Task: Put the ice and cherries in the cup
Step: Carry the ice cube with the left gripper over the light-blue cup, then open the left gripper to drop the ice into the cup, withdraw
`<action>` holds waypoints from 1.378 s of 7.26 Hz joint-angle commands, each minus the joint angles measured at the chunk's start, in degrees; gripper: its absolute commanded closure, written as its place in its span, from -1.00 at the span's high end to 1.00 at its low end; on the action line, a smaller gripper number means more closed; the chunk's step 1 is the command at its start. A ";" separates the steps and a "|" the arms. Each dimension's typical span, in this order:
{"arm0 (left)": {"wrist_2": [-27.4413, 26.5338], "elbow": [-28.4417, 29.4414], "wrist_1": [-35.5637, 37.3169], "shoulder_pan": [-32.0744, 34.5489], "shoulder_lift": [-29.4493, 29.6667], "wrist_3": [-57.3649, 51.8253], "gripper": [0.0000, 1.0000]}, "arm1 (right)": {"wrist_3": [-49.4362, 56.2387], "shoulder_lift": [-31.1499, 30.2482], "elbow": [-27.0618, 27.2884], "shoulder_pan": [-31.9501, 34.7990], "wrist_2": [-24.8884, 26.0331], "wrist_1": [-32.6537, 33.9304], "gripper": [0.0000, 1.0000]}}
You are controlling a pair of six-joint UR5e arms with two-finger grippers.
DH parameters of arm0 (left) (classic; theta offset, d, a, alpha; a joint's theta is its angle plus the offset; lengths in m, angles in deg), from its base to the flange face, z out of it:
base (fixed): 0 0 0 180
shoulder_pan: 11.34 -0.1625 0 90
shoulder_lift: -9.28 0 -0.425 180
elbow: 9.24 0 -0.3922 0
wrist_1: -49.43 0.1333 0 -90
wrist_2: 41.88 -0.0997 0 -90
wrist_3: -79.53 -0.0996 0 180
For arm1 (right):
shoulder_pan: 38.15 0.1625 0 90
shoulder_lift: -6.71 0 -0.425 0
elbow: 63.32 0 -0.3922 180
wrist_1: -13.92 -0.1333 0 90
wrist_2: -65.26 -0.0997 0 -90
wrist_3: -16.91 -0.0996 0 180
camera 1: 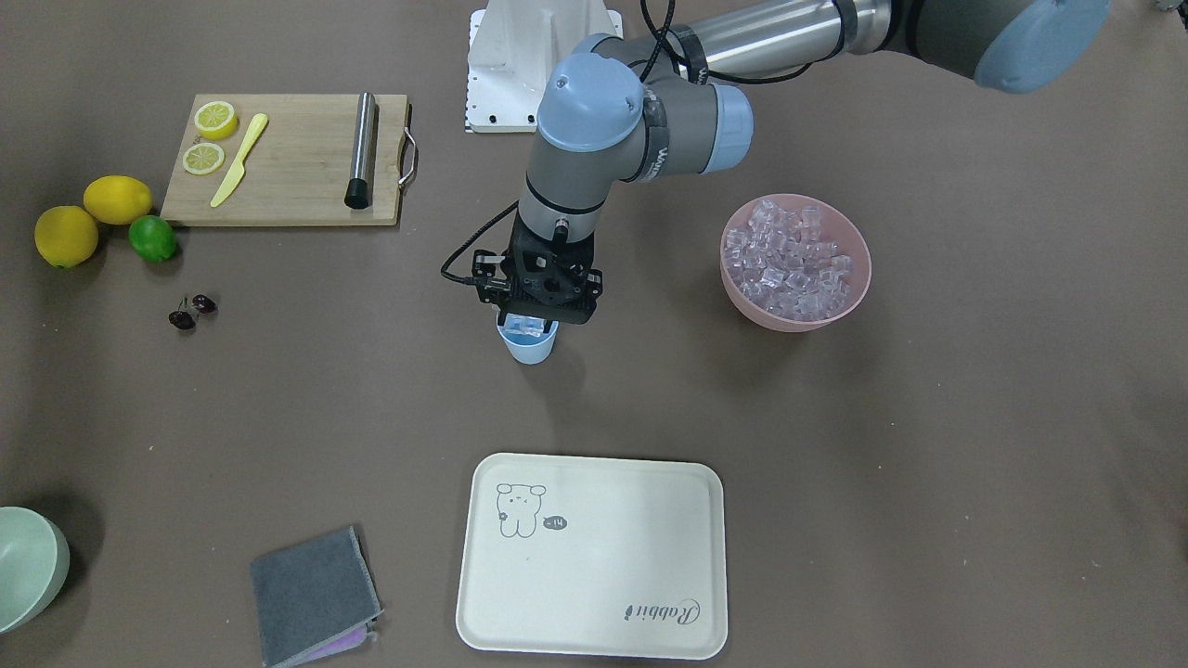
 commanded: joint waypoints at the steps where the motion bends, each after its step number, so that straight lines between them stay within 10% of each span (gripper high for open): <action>1: -0.03 0.16 0.08 -0.40 -0.04 -0.25 -0.46 | -0.43 0.05 0.07 -0.03 -0.02 0.00 0.99; 3: -0.03 -0.10 -0.01 -0.31 -0.65 -0.17 -0.01 | -0.52 0.05 -0.10 -0.03 -0.02 0.00 0.99; 4: -0.03 -0.10 -0.10 -0.31 -0.74 -0.25 0.68 | -0.52 -0.04 -0.11 -0.03 -0.11 0.00 0.99; 5: -0.03 -0.01 -0.01 -0.31 -0.74 0.01 0.95 | -0.52 -0.13 -0.28 -0.03 -0.11 0.00 0.99; 10: 6.87 -9.21 0.69 7.21 -9.58 -2.43 0.95 | -0.69 -0.04 -0.11 -2.39 -0.29 0.00 0.99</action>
